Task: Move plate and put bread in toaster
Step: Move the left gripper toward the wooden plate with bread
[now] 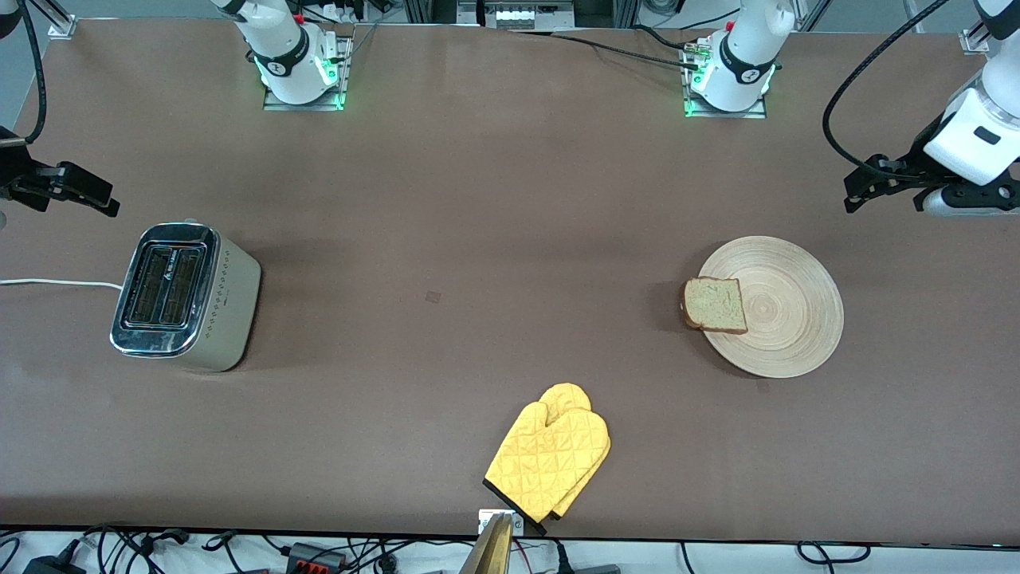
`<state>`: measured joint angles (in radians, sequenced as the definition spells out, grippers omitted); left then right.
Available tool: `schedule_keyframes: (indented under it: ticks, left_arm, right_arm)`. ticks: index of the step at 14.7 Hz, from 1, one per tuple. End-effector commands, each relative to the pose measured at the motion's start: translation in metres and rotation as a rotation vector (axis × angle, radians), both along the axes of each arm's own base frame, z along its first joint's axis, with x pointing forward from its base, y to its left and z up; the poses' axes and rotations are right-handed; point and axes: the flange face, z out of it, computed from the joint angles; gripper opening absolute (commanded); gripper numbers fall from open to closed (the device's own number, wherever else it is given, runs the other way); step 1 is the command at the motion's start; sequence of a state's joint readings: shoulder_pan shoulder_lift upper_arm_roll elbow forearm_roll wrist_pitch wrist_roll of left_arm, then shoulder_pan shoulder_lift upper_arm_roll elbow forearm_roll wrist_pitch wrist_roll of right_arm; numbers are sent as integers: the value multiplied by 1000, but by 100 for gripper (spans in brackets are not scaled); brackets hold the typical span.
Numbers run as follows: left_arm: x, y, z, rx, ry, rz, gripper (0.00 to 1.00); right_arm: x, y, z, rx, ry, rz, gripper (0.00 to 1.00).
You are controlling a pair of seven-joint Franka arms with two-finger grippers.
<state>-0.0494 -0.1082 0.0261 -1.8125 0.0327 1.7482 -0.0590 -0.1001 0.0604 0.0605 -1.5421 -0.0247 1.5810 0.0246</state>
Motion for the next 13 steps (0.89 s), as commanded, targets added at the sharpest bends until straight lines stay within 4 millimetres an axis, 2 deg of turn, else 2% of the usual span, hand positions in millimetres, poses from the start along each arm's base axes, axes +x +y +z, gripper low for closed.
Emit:
schedule_keyframes:
  ticks: [1, 4, 5, 6, 13]
  left_arm:
    - [-9, 11, 5, -23, 37, -48, 100]
    - [-4, -1, 16, -19, 13, -67, 100]
    - [6, 0, 16, -19, 15, -64, 100]
    - [7, 3, 19, -17, 27, -64, 100]
    - [7, 4, 15, -16, 53, -57, 100]
  right_arm:
    - [-2, -1, 2, -5, -3, 18, 100]
    - [-2, -4, 1, -4, -1, 14, 100]
    - [-2, -3, 0, -3, 0, 14, 100]
    - [-1, -3, -1, -3, 2, 15, 100]
    - [-2, 1, 2, 6, 3, 18, 100]
